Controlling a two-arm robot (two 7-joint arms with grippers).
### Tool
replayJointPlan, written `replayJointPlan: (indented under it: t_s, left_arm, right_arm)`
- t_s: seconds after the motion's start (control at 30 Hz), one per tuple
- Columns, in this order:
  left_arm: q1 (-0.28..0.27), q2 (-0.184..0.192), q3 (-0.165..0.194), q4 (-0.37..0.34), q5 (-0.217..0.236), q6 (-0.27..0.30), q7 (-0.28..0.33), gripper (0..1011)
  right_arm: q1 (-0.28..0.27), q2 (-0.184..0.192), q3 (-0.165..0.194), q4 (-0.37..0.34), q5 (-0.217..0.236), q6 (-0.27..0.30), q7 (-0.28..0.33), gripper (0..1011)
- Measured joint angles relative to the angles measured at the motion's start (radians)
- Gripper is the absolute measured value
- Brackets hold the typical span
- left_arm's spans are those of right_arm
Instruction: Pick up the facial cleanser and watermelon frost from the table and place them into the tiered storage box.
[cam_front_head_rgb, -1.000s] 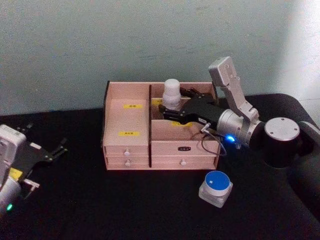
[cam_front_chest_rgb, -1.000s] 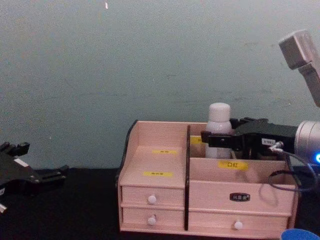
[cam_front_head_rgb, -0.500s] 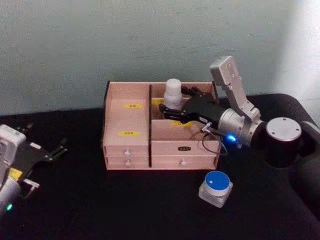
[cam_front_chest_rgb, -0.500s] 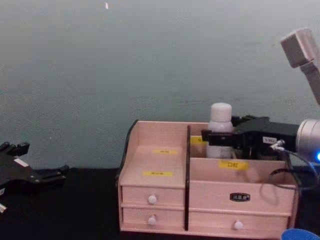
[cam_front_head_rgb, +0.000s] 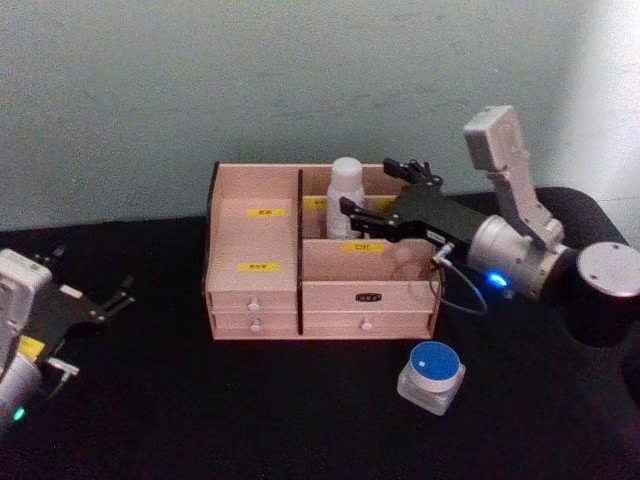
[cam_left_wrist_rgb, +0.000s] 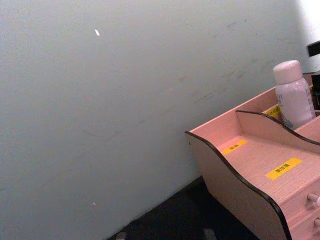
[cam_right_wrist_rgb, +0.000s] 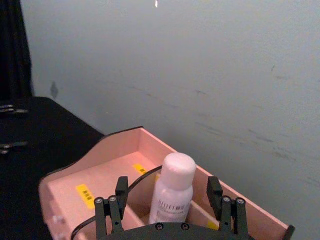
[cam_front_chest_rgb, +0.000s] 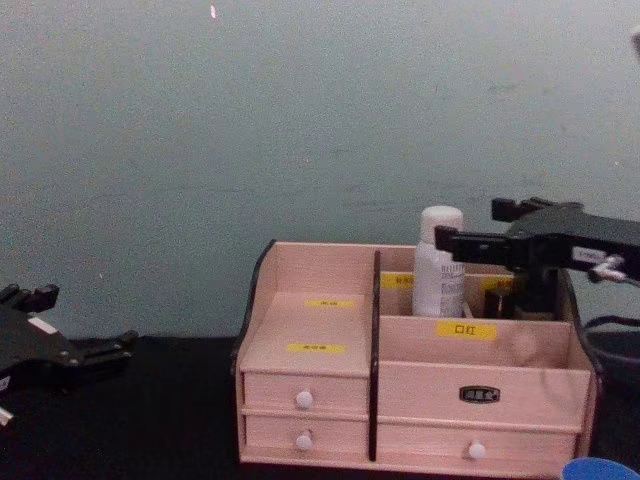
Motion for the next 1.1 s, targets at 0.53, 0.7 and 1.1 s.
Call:
replayJointPlan:
  t_s: [0.53, 0.7, 1.1]
  left_arm:
    - [0.0, 0.0, 0.0, 0.0, 0.0, 0.0, 0.0, 1001]
    - [0.0, 0.0, 0.0, 0.0, 0.0, 0.0, 0.0, 1001]
    - [0.0, 0.0, 0.0, 0.0, 0.0, 0.0, 0.0, 1001]
  right_arm:
    - [-0.217, 0.178, 0.064, -0.278, 0.113, 0.01, 0.055, 1000]
    - [-0.279, 0.226, 0.078, -0.336, 0.142, 0.018, 0.061, 1000]
    - [-0.386, 0.314, 0.08, -0.403, 0.191, 0.073, 0.061, 1000]
